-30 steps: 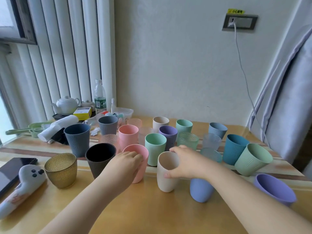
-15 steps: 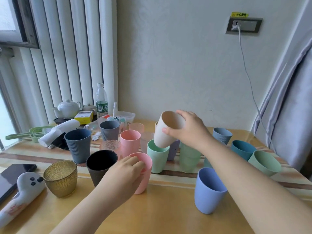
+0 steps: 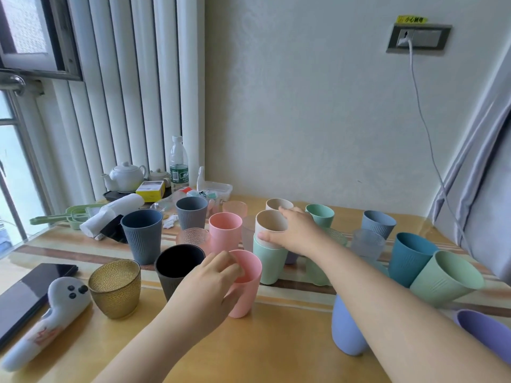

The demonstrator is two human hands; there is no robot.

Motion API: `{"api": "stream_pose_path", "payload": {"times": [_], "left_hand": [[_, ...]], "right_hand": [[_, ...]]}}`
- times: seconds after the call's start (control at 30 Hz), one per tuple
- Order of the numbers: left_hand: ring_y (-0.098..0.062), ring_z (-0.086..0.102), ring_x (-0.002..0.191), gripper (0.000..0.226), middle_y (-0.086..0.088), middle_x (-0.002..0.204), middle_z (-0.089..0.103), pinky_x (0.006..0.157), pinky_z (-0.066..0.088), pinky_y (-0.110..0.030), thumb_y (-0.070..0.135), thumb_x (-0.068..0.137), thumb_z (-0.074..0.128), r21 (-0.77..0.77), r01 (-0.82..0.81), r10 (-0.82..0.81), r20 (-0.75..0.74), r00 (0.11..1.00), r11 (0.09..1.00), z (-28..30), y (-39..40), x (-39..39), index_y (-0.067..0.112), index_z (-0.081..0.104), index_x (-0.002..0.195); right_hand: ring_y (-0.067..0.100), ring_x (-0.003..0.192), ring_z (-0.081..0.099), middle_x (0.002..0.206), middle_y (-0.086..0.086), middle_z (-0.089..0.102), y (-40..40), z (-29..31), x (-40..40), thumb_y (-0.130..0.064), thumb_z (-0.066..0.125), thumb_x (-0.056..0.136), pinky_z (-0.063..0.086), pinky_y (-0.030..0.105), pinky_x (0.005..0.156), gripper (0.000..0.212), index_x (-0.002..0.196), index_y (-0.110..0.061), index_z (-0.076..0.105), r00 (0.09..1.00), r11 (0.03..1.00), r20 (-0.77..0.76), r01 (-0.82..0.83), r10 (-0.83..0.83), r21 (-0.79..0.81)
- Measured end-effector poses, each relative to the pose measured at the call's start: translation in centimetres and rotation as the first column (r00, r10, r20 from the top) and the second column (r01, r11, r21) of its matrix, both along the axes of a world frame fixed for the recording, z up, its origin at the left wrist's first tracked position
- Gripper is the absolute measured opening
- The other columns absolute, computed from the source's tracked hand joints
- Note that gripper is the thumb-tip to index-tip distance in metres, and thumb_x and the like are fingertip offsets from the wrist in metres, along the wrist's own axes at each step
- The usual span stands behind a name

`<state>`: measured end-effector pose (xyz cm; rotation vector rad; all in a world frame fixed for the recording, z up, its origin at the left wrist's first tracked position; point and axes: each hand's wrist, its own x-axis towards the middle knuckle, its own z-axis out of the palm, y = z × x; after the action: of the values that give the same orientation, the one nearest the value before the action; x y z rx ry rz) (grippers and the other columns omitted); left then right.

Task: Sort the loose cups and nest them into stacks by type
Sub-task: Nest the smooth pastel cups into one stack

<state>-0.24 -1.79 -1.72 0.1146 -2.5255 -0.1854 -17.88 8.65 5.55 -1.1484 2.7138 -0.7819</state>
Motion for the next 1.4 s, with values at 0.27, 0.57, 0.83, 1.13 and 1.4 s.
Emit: {"api": "stream_pose_path", "payload": {"times": [0.27,0.57,0.83,1.13,1.4], "left_hand": [[-0.011,0.053,0.059,0.004,0.008,0.061,0.060,0.061,0.037,-0.024,0.023,0.063,0.064,-0.063,0.010,-0.013,-0.052,0.999,0.998,-0.2,-0.4,-0.3,0.021,0.062,0.066],[-0.027,0.062,0.071,0.007,-0.006,0.078,0.068,0.061,0.045,-0.030,0.009,0.074,0.065,-0.063,-0.013,0.001,-0.198,0.980,0.998,10.8,-1.2,-1.5,0.008,0.070,0.079],[-0.029,0.060,0.087,0.015,-0.009,0.091,0.067,0.074,0.044,-0.033,0.012,0.083,0.065,0.050,0.051,-0.040,-0.203,0.978,0.997,13.7,-1.2,-6.3,0.010,0.069,0.097],[-0.023,0.059,0.093,0.019,-0.006,0.100,0.066,0.072,0.034,-0.022,0.013,0.085,0.061,0.102,0.057,-0.034,-0.210,0.977,0.993,13.5,-0.8,-9.1,0.012,0.069,0.102],[-0.025,0.058,0.096,0.019,-0.006,0.103,0.064,0.079,0.041,-0.029,0.015,0.087,0.059,0.117,0.030,-0.027,-0.027,0.999,0.993,10.2,-0.5,-9.6,0.013,0.067,0.104]], "right_hand": [[0.022,0.140,0.016,0.152,0.001,0.020,1.4,-0.7,-0.2,-0.058,0.070,0.065,0.025,0.041,0.113,0.104,0.146,-0.023,0.015,0.999,1.000,0.033,0.000,0.001,-0.031],[-0.023,0.080,0.051,0.106,-0.020,0.050,4.6,0.1,-0.2,-0.033,0.071,0.076,0.036,-0.002,0.066,0.057,0.126,-0.029,0.046,0.992,0.975,0.009,-0.118,0.122,-0.187],[0.006,0.110,0.049,0.129,-0.010,0.050,5.8,0.4,-1.2,-0.045,0.068,0.075,0.036,0.021,0.086,0.069,0.135,-0.027,0.039,0.998,0.973,-0.063,-0.036,0.022,-0.226],[0.002,0.104,0.046,0.128,-0.008,0.052,6.9,0.9,-1.2,-0.045,0.068,0.075,0.035,0.019,0.085,0.069,0.135,-0.027,0.039,0.991,0.970,-0.132,-0.047,0.016,-0.237],[0.002,0.103,0.044,0.126,-0.009,0.052,6.8,0.2,-0.8,-0.042,0.068,0.076,0.034,0.019,0.087,0.067,0.135,-0.030,0.038,0.993,0.971,-0.112,-0.069,0.044,-0.228]]}}
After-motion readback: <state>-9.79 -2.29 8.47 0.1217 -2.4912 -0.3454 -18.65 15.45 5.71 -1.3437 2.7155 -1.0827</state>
